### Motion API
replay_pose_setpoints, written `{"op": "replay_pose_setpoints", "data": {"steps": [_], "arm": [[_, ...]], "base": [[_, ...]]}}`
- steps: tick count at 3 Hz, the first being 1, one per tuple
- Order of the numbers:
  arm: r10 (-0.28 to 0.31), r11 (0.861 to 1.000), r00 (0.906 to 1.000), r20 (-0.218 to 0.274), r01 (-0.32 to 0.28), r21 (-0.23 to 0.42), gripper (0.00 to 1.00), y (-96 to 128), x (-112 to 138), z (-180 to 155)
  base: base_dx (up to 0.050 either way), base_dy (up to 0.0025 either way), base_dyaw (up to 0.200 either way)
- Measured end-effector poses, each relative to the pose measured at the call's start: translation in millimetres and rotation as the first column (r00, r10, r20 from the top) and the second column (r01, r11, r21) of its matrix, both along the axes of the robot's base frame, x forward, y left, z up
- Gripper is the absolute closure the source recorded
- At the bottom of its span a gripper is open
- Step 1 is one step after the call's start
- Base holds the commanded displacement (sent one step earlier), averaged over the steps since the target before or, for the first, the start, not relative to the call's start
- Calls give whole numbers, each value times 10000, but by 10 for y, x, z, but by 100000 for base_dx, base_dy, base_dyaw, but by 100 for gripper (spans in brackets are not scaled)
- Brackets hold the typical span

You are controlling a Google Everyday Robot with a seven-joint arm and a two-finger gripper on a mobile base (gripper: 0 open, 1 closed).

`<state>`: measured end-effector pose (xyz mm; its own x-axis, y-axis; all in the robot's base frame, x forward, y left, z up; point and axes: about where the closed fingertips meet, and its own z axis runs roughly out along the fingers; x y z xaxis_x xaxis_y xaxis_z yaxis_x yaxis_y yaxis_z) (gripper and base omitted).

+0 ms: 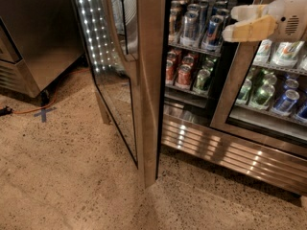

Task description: Open left fridge door

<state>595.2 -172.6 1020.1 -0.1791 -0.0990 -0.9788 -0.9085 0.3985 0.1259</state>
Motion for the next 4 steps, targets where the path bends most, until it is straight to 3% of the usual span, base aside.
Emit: {"op": "replay_pose_setpoints", "data": {"steps": [1,2,3,4], "arm": [[52,10000,9980,-626,-48,59,0,37,94,-362],[129,9999,9884,-1516,-116,100,0,92,198,-810],[129,9999,9884,-1516,-116,100,0,92,198,-810],[-168,9996,9975,-681,152,-251,0,116,169,-807]], "base": [[0,0,0],[0,0,0],[0,0,0],[0,0,0]]}}
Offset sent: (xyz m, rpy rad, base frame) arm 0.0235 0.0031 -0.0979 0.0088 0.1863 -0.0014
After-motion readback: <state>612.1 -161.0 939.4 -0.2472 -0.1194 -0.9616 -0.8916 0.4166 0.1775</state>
